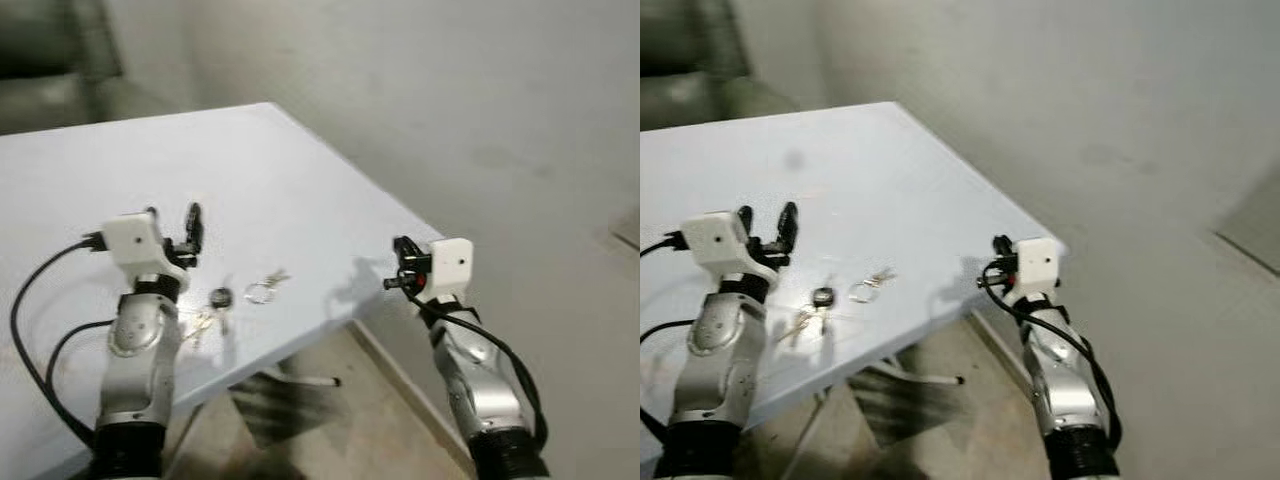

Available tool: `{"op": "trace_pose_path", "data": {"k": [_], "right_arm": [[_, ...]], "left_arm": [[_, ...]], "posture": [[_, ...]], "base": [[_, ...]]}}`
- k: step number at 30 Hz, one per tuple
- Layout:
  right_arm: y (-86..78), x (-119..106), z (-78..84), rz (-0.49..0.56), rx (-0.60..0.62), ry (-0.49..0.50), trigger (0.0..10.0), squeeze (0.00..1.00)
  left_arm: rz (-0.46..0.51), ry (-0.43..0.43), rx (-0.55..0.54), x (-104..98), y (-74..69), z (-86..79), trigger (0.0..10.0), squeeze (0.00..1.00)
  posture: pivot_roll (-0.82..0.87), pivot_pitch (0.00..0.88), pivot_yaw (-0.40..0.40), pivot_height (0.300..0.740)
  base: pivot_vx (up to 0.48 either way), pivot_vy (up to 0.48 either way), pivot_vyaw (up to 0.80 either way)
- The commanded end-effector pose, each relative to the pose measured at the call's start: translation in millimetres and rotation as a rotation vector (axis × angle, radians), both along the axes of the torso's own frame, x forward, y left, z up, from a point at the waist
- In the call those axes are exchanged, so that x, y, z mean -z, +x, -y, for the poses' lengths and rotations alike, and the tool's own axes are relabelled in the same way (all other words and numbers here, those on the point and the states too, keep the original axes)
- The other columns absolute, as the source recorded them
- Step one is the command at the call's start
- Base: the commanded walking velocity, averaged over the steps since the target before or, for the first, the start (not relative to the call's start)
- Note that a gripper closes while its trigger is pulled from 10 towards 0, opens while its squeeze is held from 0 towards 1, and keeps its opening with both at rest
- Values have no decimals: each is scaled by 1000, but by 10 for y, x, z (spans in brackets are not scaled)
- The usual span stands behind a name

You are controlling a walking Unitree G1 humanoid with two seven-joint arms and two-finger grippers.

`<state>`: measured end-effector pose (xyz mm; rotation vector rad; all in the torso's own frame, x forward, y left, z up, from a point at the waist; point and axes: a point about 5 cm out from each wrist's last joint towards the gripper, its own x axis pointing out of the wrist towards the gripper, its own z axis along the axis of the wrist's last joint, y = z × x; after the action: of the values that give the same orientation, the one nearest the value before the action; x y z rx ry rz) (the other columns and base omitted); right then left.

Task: Hang keys on a hook

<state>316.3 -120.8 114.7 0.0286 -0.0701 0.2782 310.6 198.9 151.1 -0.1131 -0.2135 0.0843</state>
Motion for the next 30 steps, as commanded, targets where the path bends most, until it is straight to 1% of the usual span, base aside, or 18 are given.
{"op": "trace_pose_path", "data": {"k": [1,17,30], "right_arm": [[11,-29,85,12,21,-15,10000,0],[14,-36,99,14,15,-27,10000,0],[8,-38,106,16,24,-30,10000,0]], "left_arm": [[-7,0,23,2,22,81,10000,0],[-42,29,31,60,34,129,10000,0],[-47,23,44,71,34,163,10000,0]], "posture": [[-78,0,-41,740],[-81,0,-49,740],[-85,0,-44,740]], "base": [[0,0,-750],[0,0,-750],[0,0,-750]]}}
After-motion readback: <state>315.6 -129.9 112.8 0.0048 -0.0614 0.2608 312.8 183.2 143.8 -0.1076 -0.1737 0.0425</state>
